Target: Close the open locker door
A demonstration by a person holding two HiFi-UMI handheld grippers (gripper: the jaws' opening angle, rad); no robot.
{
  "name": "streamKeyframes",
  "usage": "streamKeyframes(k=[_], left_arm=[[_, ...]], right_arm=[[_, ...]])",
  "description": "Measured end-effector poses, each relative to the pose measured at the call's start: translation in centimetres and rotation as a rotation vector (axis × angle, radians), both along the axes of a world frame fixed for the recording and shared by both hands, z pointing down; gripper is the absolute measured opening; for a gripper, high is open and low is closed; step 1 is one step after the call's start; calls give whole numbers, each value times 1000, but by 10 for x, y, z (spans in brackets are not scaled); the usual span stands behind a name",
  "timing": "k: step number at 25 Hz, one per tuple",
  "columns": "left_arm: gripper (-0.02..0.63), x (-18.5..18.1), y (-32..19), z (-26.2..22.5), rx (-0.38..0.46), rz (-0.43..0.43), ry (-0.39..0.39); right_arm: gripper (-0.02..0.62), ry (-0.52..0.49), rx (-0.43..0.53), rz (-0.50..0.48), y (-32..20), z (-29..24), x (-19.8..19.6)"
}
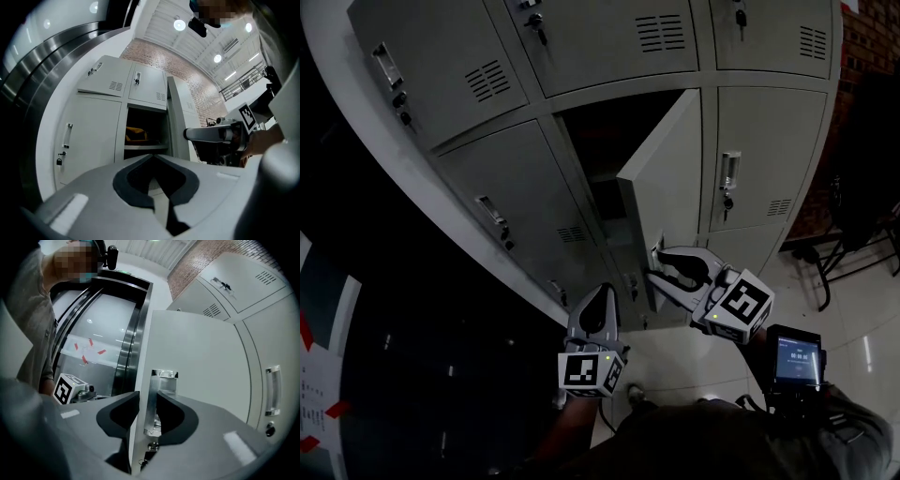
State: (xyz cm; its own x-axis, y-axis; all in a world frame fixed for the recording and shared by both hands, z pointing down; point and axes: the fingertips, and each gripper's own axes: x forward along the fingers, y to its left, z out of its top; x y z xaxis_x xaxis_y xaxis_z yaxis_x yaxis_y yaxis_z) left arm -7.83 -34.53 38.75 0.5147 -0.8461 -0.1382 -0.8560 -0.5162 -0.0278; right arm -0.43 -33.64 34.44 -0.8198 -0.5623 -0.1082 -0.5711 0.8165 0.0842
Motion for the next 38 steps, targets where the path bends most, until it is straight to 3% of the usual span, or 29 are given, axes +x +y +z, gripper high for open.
streamKeyframes(k=[13, 22, 38], left_arm=[[0, -69, -72, -6, 15, 57, 3], [0, -98, -108, -12, 21, 80, -3], [0, -115, -140, -15, 26, 107, 1]], right_arm=[[100, 48, -10, 162, -93, 6, -64], [60, 52, -29, 281, -150, 9, -80], [37, 59, -32, 453, -210, 12, -78]])
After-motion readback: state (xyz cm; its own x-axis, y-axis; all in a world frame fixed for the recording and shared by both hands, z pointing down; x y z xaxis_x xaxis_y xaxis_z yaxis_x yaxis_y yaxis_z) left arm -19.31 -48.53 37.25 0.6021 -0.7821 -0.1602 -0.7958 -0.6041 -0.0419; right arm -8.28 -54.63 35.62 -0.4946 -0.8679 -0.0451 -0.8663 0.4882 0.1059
